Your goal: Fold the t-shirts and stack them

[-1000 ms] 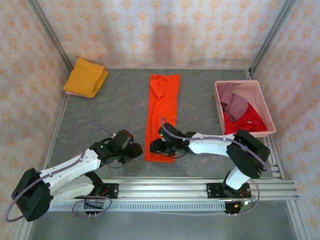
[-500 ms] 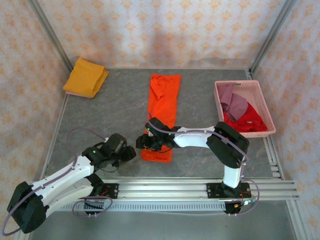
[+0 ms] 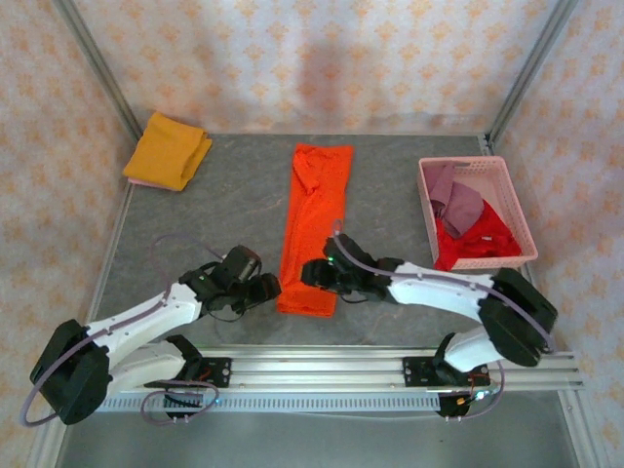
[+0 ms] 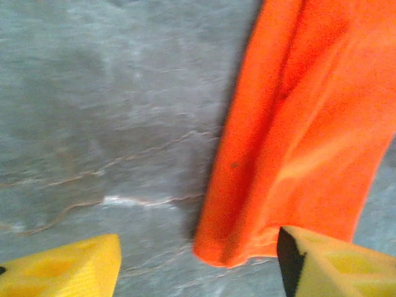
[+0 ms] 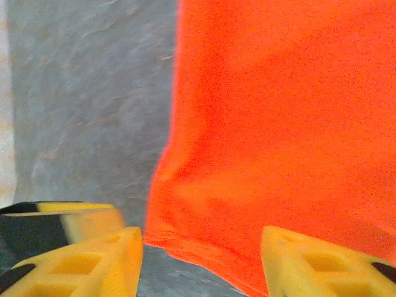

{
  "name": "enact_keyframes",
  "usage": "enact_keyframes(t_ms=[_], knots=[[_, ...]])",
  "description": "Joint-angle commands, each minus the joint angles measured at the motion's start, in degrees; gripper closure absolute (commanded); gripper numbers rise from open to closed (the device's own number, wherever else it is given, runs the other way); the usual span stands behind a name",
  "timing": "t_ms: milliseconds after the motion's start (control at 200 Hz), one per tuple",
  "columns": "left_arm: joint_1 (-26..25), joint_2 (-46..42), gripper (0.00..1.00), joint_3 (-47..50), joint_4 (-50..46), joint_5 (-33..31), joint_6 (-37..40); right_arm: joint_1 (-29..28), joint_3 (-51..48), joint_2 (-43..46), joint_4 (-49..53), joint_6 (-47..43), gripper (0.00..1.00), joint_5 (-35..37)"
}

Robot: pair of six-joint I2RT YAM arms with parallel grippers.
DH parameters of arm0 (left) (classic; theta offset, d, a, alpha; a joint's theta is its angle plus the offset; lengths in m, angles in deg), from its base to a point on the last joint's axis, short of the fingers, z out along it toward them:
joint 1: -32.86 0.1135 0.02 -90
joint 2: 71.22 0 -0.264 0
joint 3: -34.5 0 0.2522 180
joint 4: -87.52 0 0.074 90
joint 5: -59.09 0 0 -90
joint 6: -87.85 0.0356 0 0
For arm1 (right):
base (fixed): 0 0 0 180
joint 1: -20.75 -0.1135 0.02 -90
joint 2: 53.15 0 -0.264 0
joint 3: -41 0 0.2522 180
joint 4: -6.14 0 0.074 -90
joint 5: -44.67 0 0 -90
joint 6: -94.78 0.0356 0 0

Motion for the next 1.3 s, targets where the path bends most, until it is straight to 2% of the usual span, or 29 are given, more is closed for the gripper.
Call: enact_keyframes(t_ms=[0,85,195,485,540,650,771,856,1236,1291], knots=[[0.5,1.5,0.21,-0.8,7.2,2.9,0.2,0.7,-6.3,5.1,2.4,8.0,0.52,4.2],[0.5,4.3,0.18,-0.8,9.2,4.6,0.1,0.6,-10.0,7.3,0.7,11.6,0.53,0.8],[0.5,6.2,0.17,-0.3,11.2,5.2,-0.2,-0.1,-12.2,7.1,-1.6,13.5,0.56,-2.4],[0.4,7.6,0.17,-0.5,11.2,5.3,0.2,-0.4,-10.8,-0.4,-7.7,14.6,0.73,-7.2],[0.4,7.5,0.17,-0.4,10.9,5.2,0.2,-0.3,-10.6,-0.9,-6.3,14.5,0.72,-6.9],[0.4,7.7,0.17,-0.4,10.4,5.1,0.6,-0.4,-11.2,0.1,-6.3,14.9,0.62,-6.6],[0.3,8.3,0.17,-0.3,10.8,5.5,0.3,-0.5,-11.9,5.1,-3.0,15.0,0.62,-3.3],[0.3,8.0,0.17,-0.2,10.8,5.2,0.1,-0.5,-13.3,6.8,-2.0,16.0,0.62,-3.7],[0.3,8.1,0.18,-0.6,10.2,5.2,0.4,-1.4,-14.3,1.5,-6.0,17.8,0.62,-6.3],[0.3,8.2,0.17,-0.5,10.2,5.2,0.5,-1.5,-14.2,0.7,-7.2,17.7,0.66,-6.9]])
